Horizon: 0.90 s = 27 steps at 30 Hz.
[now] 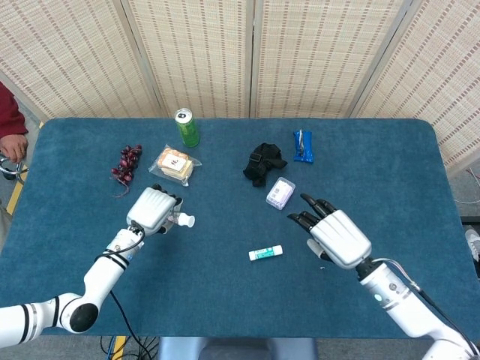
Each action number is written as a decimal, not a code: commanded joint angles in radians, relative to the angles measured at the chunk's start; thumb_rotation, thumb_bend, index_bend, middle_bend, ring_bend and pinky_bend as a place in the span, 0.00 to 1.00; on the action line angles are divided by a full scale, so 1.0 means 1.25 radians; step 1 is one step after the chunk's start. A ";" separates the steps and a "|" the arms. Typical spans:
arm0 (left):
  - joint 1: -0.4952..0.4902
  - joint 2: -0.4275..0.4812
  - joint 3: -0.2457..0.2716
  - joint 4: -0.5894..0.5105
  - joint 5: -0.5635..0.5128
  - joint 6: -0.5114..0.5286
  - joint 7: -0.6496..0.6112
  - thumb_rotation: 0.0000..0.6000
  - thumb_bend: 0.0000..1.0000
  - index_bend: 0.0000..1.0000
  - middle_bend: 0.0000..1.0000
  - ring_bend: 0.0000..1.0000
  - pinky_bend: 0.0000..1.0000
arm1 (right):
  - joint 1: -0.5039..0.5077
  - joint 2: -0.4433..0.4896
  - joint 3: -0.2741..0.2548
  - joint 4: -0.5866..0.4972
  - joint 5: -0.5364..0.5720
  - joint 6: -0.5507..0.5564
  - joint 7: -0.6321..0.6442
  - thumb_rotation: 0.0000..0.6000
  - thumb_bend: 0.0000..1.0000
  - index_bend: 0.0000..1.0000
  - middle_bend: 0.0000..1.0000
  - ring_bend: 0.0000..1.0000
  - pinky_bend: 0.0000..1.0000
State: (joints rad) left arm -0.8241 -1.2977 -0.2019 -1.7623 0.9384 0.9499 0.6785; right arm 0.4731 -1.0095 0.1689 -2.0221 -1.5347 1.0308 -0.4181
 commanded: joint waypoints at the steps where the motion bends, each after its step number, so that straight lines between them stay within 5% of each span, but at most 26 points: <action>1: -0.024 0.004 -0.008 -0.023 -0.049 0.003 0.017 1.00 0.33 0.60 0.73 0.48 0.28 | 0.037 -0.032 0.016 -0.013 0.045 -0.032 -0.049 1.00 0.35 0.19 0.39 0.26 0.24; 8: -0.057 0.009 -0.010 -0.047 -0.124 0.025 0.044 1.00 0.33 0.60 0.73 0.48 0.28 | 0.096 -0.080 0.027 -0.028 0.146 -0.072 -0.139 1.00 0.35 0.18 0.38 0.26 0.24; 13: -0.076 0.006 -0.009 -0.053 -0.172 0.040 0.053 1.00 0.33 0.60 0.73 0.48 0.28 | 0.124 -0.121 0.020 -0.029 0.182 -0.069 -0.190 1.00 0.35 0.18 0.01 0.00 0.01; 27: -0.125 0.003 -0.013 -0.073 -0.277 0.047 0.044 1.00 0.33 0.61 0.73 0.48 0.28 | 0.167 -0.252 0.013 0.040 0.179 -0.006 -0.227 1.00 0.35 0.18 0.00 0.00 0.00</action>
State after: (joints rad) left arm -0.9746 -1.2953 -0.2175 -1.8490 0.6001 1.0110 0.7365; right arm 0.6752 -1.3114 0.1859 -1.9833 -1.3109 1.0140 -0.6973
